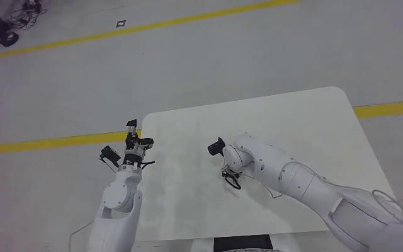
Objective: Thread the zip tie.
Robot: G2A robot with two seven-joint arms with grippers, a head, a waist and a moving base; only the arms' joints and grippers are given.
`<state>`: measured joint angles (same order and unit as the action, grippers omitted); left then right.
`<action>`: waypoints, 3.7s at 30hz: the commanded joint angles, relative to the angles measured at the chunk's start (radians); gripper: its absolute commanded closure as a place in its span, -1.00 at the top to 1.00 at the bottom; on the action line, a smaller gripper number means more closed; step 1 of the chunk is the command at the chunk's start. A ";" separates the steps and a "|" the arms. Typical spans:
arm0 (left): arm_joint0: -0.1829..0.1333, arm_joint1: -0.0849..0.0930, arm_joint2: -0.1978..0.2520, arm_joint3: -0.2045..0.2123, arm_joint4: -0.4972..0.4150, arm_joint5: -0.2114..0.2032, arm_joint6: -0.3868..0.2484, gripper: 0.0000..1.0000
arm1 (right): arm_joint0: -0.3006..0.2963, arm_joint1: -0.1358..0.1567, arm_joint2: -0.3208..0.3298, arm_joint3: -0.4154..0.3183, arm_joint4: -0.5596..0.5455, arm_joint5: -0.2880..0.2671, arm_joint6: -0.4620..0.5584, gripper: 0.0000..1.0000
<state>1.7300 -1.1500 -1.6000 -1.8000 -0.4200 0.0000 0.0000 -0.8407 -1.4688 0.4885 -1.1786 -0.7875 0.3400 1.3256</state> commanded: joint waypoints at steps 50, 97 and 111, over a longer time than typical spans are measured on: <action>0.000 0.000 0.000 0.000 0.000 0.000 0.000 1.00 | -0.109 0.050 0.234 -0.164 0.030 -0.043 0.064 -1.00; -0.001 0.000 0.001 0.000 0.000 0.000 -0.001 1.00 | -0.254 0.103 0.440 -0.271 0.632 -0.405 -0.378 -1.00; 0.023 0.013 -0.039 0.069 0.071 -0.162 -0.279 1.00 | -0.123 0.048 0.371 -0.135 0.762 -0.434 -0.617 -1.00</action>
<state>1.7538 -1.1370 -1.6344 -1.7357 -0.3341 -0.1539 -0.2739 -0.9678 -1.4196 0.8609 -1.3188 -0.0307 -0.0909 0.7088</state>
